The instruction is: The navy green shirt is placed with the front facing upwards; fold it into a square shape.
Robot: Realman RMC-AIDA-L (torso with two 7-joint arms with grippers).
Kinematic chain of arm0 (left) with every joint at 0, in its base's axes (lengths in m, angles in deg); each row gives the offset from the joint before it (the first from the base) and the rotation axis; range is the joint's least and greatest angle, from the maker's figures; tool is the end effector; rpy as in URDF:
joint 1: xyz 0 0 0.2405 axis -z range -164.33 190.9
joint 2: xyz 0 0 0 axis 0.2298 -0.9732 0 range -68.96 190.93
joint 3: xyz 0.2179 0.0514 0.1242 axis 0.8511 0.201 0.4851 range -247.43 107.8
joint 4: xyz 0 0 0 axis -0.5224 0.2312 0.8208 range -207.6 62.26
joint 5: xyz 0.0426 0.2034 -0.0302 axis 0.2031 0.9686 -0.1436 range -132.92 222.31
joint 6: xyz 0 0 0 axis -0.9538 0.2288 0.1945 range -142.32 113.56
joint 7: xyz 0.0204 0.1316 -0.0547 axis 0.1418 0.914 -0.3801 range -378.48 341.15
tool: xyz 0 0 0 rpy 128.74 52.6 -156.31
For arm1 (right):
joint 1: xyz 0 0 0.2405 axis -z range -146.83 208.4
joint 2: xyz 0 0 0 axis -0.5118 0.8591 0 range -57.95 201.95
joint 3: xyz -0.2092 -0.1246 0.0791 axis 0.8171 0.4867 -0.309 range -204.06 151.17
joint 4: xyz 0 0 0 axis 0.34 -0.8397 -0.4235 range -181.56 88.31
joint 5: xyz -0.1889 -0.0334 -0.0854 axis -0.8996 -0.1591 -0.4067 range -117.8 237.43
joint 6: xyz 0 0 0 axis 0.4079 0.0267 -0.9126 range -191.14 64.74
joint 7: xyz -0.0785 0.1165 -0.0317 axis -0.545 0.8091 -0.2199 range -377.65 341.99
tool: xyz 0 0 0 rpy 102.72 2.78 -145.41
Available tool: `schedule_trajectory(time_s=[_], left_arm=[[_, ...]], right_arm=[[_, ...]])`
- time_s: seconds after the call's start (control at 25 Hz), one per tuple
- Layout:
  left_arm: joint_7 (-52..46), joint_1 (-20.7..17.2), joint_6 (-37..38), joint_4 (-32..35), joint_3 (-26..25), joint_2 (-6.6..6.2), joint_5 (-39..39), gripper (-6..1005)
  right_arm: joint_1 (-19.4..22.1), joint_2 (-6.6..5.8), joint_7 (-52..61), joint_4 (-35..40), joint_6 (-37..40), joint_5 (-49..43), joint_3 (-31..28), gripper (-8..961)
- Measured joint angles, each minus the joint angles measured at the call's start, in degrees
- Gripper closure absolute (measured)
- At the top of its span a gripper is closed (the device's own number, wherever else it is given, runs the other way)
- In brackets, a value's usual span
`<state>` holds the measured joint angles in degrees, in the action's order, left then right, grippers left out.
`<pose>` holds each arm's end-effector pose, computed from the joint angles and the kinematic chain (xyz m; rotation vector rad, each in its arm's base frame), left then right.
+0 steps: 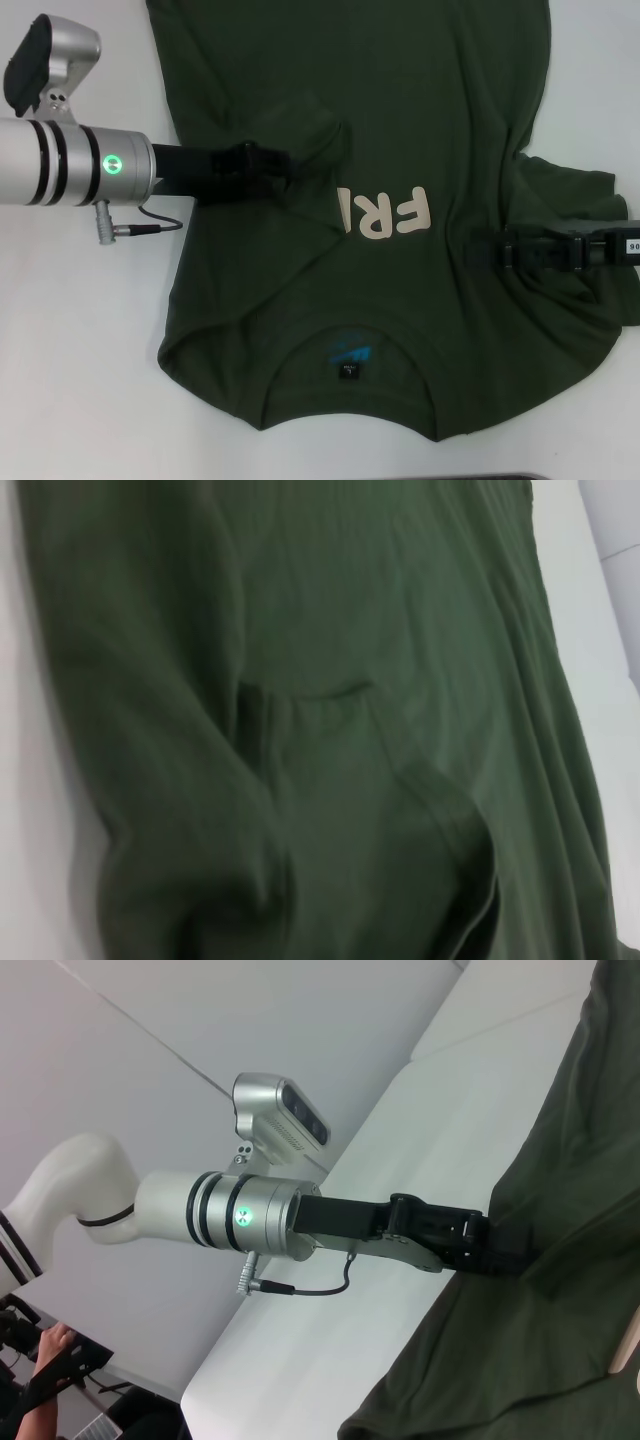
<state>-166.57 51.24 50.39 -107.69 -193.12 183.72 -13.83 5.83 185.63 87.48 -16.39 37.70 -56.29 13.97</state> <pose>-0.2380 0.3690 -0.0712 -2.1635 -1.9743 -0.4199 0.2992 0.2733 0.0133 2.6112 -1.4644 -0.7783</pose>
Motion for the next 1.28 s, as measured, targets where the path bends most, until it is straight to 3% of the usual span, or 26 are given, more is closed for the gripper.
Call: schedule_trajectory(time_s=[0.8,1.0,1.16,1.28], left_arm=[[-0.06,0.65,0.72,0.48,1.41,1.15,0.54,465],[0.55,1.88,5.08,0.56,1.37,1.45,-2.73,465],[5.08,0.72,15.54,-2.2,-1.81,0.68,-10.95,465],[3.8,-2.1,15.21,-5.41,-3.2,-0.38,-10.96,466]], right_arm=[[0.14,-0.08,0.3,0.0,0.02,0.0,0.11,39],[0.05,-0.09,0.32,0.0,0.11,0.01,0.11,39],[-0.19,-0.08,0.08,0.02,0.49,0.01,0.03,38],[-0.27,-0.08,0.06,0.07,0.52,0.01,-0.16,38]])
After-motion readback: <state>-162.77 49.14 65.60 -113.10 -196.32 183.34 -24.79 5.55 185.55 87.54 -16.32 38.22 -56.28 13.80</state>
